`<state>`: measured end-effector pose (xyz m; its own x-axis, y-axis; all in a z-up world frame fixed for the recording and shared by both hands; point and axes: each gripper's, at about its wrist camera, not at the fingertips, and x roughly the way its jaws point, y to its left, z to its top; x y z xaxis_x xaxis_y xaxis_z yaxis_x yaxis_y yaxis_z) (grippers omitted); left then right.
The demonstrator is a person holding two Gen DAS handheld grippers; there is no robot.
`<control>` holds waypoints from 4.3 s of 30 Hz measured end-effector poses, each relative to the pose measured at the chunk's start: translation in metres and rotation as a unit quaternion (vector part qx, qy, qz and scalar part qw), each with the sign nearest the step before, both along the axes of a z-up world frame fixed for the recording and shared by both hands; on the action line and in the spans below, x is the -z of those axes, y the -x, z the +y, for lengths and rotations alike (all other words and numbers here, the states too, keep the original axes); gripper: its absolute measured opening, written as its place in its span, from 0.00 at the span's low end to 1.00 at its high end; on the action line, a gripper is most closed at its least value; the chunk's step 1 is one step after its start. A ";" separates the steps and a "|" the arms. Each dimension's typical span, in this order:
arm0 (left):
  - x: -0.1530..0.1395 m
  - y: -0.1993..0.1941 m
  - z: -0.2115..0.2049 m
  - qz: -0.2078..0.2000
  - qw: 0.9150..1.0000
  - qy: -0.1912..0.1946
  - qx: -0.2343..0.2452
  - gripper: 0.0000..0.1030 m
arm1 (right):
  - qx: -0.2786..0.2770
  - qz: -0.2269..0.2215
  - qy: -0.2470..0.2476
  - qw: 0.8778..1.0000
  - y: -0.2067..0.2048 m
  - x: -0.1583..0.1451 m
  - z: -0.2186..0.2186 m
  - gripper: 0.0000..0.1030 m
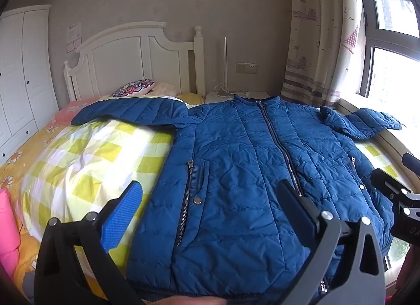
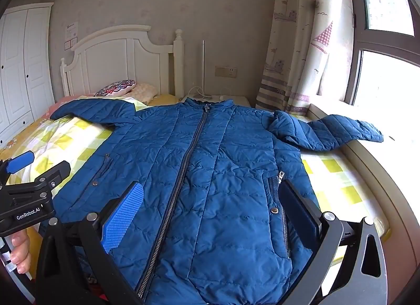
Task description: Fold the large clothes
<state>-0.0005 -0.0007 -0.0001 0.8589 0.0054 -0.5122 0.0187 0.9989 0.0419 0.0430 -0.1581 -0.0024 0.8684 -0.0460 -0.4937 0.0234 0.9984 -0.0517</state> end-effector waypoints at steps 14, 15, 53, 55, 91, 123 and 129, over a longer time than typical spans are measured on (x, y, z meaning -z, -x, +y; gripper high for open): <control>0.002 -0.003 0.008 0.003 1.000 0.006 -0.006 0.98 | -0.005 0.000 -0.003 1.000 0.000 -0.001 0.002 0.96; 0.002 -0.003 0.008 0.003 1.000 0.006 -0.006 0.98 | -0.005 0.000 -0.003 1.000 0.000 -0.001 0.002 0.96; 0.004 0.000 0.016 0.009 1.000 0.020 -0.022 0.98 | -0.012 0.004 -0.006 1.000 0.001 0.002 0.007 0.96; 0.004 0.000 0.016 0.009 1.000 0.020 -0.022 0.98 | -0.012 0.005 -0.007 1.000 0.001 0.003 0.008 0.96; 0.006 -0.001 0.019 0.012 0.999 0.020 -0.022 0.98 | -0.013 0.009 -0.015 1.000 0.000 0.008 0.007 0.96; 0.069 -0.260 -0.042 0.171 0.980 -0.090 0.053 0.98 | 0.176 0.108 -0.155 0.966 -0.164 0.059 -0.216 0.96; 0.103 -0.329 -0.042 0.192 0.978 -0.059 0.057 0.98 | 0.256 0.085 -0.230 0.935 -0.226 0.072 -0.329 0.96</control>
